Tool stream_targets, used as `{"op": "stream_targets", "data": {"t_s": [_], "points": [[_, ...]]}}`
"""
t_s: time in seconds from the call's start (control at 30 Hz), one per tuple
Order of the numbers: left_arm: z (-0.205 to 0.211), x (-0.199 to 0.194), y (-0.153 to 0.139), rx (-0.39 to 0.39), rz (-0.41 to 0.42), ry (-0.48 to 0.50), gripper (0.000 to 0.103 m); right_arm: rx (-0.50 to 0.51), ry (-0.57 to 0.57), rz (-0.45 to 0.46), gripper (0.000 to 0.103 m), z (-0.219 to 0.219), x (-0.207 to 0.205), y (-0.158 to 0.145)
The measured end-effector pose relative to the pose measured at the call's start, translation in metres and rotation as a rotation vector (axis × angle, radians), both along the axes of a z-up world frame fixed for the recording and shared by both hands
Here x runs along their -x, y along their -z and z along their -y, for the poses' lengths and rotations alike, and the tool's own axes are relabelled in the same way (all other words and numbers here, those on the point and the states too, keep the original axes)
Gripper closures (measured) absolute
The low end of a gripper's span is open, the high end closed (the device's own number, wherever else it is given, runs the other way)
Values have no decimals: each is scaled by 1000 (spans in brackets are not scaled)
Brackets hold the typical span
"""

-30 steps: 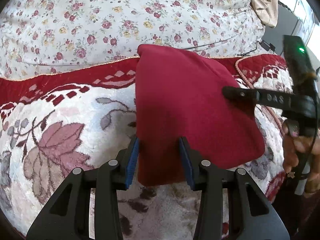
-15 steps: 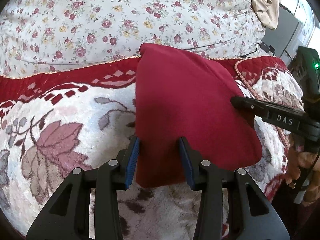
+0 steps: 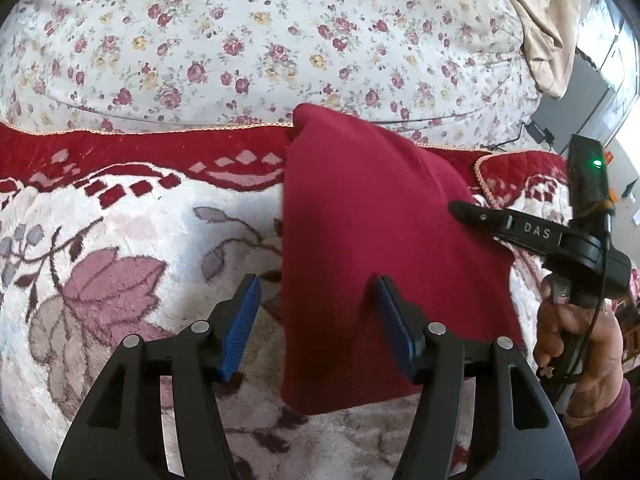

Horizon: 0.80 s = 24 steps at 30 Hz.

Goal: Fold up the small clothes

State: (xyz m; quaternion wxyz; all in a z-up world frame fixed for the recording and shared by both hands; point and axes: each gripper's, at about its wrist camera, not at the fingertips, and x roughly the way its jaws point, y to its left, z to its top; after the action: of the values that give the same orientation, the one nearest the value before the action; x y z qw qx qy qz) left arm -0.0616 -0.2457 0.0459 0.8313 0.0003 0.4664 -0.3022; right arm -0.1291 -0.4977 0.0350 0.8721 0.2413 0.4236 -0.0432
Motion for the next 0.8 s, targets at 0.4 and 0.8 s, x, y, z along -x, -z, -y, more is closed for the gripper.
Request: {"op": "stream_targets", "data": {"t_s": [0.4, 0.8], "points": [[4, -8, 6, 7, -17, 5, 43, -110, 59, 84, 41, 28, 25, 9], [18, -29, 19, 67, -96, 47, 24, -299, 48, 74, 9, 35, 2, 40]]}}
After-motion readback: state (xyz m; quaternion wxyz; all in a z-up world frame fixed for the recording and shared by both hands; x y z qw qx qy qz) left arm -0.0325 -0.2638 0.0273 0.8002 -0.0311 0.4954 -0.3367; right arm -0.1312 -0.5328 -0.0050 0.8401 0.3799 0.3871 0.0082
